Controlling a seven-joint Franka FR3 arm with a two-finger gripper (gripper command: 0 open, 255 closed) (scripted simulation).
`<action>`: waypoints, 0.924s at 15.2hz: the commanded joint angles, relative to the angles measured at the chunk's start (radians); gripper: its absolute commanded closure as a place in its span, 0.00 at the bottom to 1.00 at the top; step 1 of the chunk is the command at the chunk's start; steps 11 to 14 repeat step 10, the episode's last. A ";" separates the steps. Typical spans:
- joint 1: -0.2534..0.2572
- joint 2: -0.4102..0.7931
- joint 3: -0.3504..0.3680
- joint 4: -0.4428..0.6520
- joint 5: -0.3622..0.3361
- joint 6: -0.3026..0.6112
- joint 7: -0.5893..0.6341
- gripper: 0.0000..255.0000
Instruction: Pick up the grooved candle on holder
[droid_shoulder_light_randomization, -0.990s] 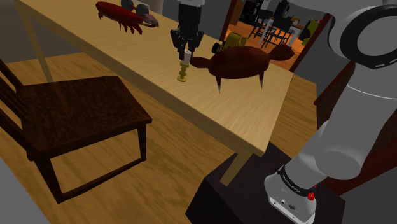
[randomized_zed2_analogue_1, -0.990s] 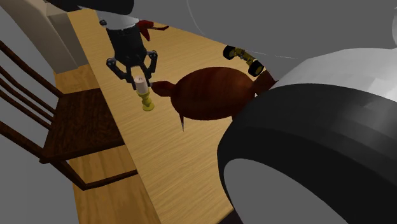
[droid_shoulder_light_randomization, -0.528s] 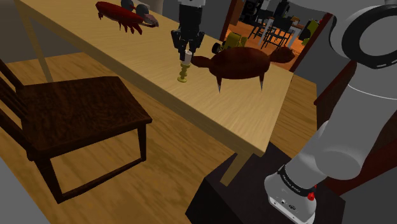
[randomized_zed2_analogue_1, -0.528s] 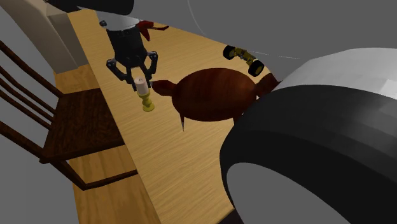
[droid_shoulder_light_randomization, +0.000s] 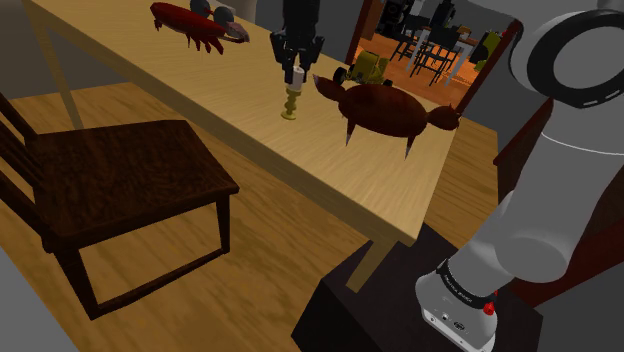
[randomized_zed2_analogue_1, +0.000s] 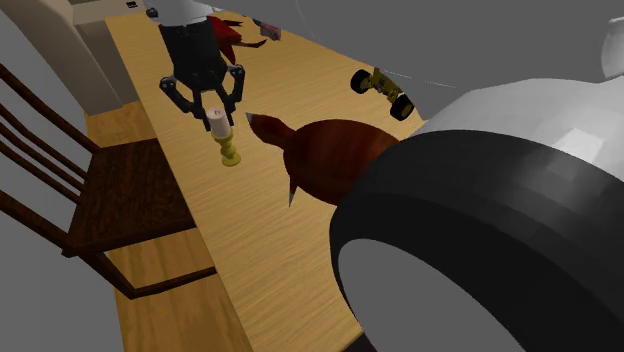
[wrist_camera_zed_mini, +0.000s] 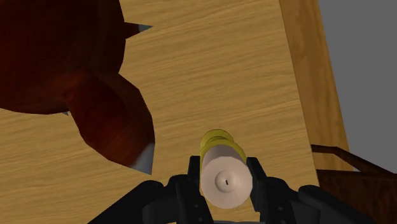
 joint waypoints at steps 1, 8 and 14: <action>0.002 0.009 0.000 0.037 -0.002 -0.029 0.001 1.00; 0.015 0.062 0.003 0.213 -0.013 -0.152 0.009 1.00; 0.016 0.064 0.003 0.217 -0.013 -0.155 0.009 1.00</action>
